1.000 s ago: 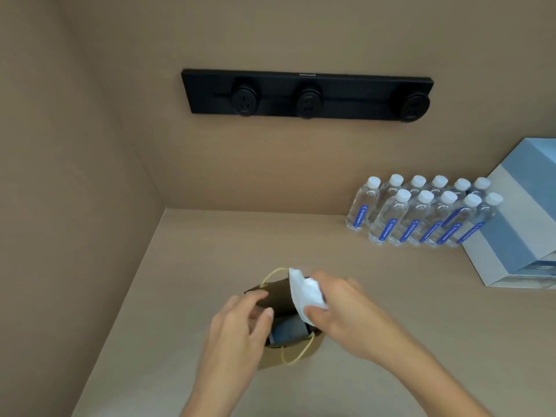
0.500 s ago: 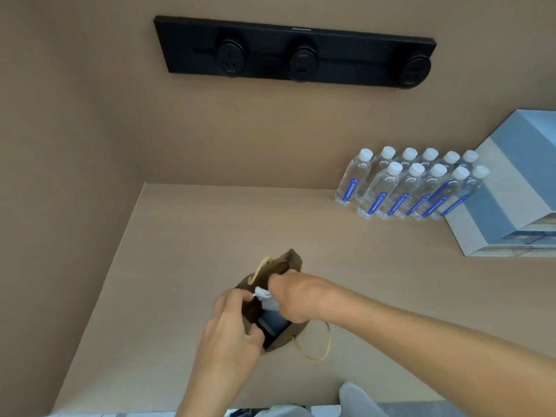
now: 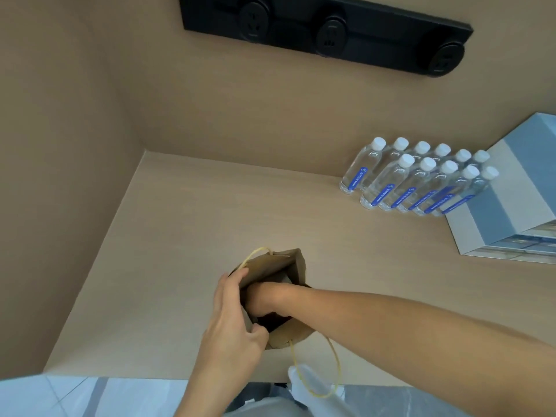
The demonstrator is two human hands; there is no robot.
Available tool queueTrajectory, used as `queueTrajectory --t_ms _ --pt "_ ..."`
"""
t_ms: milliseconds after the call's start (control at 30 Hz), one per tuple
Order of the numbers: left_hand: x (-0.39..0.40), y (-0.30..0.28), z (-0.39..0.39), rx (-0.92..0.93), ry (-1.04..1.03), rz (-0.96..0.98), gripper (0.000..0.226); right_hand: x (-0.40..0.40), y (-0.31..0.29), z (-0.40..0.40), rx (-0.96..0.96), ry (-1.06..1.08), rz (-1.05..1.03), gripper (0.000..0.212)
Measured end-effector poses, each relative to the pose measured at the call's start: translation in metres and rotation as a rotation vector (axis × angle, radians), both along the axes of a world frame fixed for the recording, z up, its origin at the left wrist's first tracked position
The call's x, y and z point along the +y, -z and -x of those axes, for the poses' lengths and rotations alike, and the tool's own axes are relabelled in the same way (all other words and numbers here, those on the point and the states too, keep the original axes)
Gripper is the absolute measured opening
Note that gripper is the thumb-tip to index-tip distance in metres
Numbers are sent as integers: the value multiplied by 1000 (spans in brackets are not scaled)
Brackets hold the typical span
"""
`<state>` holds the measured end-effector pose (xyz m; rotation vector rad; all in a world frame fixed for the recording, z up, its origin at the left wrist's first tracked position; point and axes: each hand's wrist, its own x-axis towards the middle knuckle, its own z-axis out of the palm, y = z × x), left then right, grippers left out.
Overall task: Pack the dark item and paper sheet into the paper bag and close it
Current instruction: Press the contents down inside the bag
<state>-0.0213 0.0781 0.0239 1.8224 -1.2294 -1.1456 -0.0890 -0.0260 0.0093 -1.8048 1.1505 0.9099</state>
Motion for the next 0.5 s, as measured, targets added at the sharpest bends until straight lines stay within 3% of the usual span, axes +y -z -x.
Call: queueTrajectory --t_ms 167,401,501 --pt "3 -3 1 35 -25 19 98 2 3 -1 28 -96 55 32" --pt "7 -6 4 43 -16 -36 92 4 11 15 132 -203 375 23" --pt "10 -11 8 23 -11 -31 95 1 20 19 153 -34 351 24"
